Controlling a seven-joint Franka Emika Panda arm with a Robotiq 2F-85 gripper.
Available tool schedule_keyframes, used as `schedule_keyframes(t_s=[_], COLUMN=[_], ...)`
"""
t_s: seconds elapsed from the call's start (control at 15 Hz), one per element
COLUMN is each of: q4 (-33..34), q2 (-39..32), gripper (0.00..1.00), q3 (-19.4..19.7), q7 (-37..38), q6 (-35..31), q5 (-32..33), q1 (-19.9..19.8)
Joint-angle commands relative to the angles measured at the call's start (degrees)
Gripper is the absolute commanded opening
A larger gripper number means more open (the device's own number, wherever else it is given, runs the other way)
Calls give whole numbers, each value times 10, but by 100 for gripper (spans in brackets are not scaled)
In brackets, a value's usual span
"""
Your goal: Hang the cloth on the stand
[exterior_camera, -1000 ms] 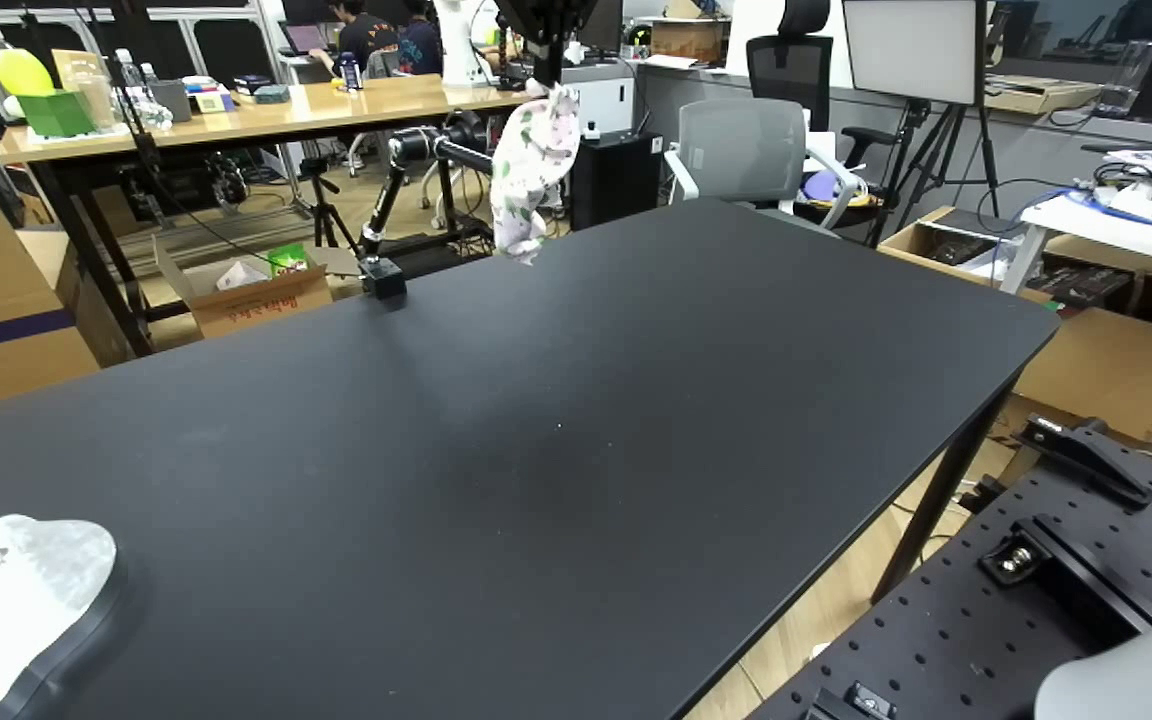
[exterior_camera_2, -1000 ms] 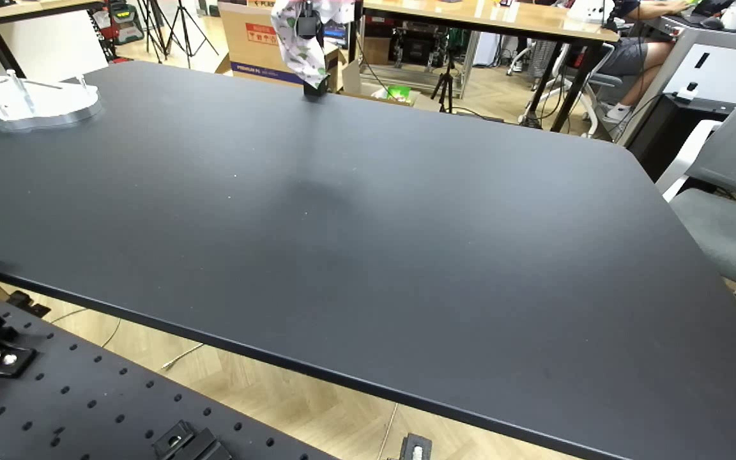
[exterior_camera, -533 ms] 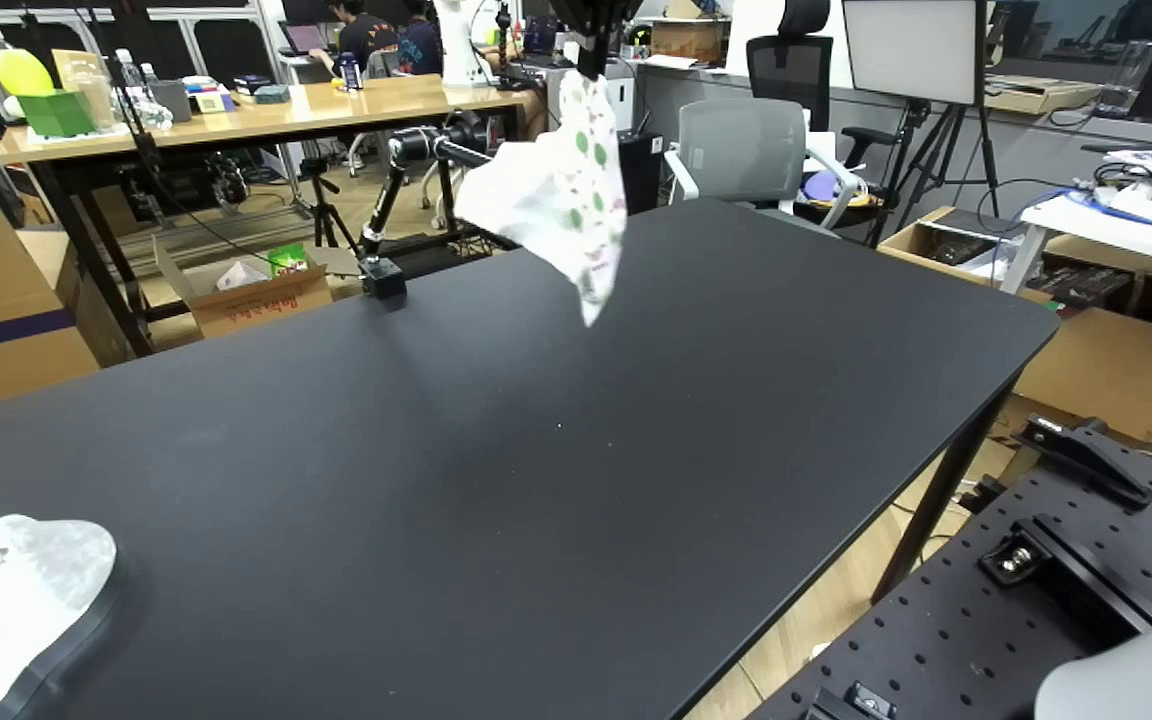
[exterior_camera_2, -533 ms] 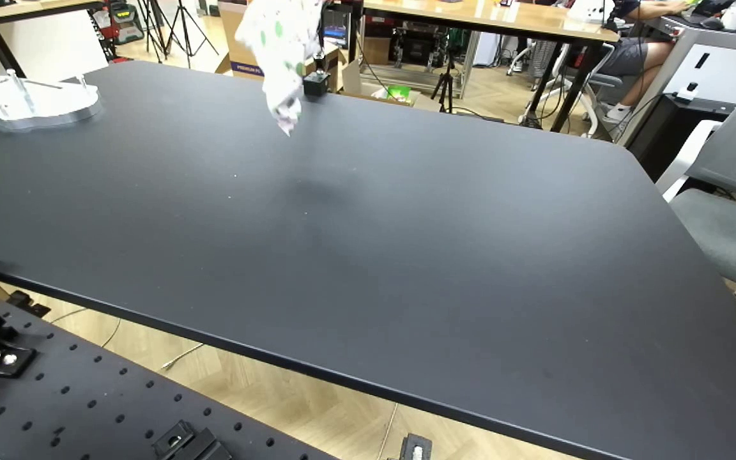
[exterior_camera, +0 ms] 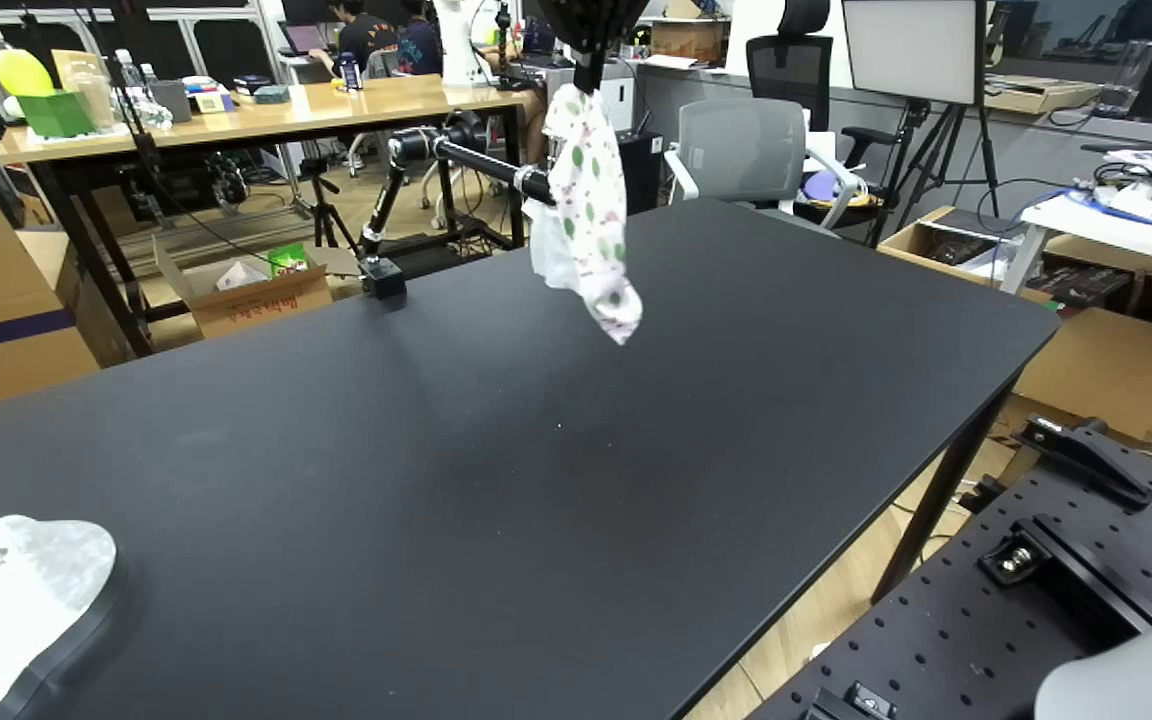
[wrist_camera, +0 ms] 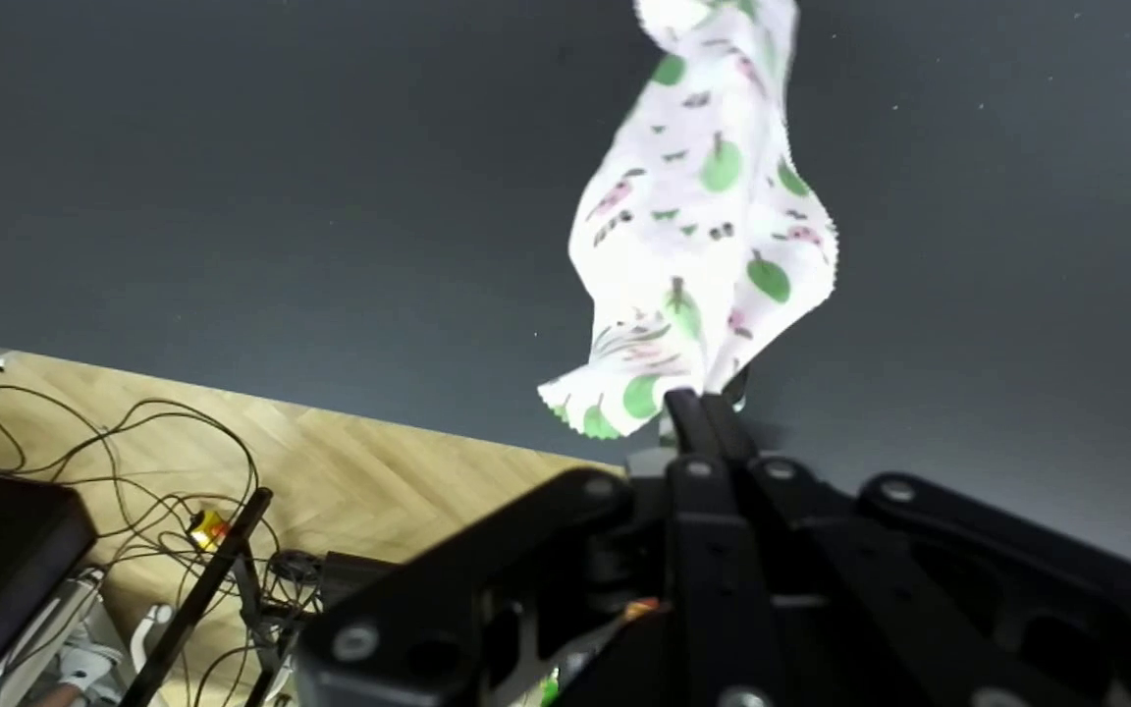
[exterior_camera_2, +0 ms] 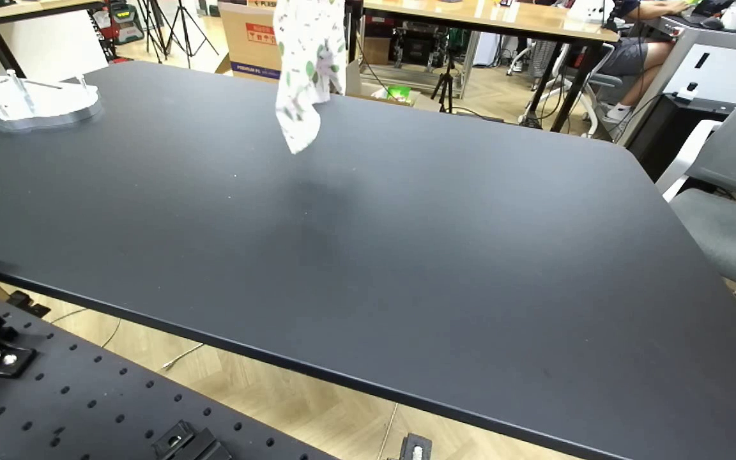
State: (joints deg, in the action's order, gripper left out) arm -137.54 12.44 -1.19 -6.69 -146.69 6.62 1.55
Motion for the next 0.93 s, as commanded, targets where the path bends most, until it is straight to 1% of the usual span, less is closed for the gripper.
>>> schedule_keyframes(t_s=[0.0, 0.33, 0.6, 0.87], q4=[31, 86, 119, 155], q2=[-2, -13, -38, -77], gripper=[0, 0, 0, 0], q3=[-10, -20, -17, -14], q7=[4, 11, 5, 9], q6=[4, 9, 11, 15], q5=[15, 42, 36, 42], q1=[2, -2, -1, -5])
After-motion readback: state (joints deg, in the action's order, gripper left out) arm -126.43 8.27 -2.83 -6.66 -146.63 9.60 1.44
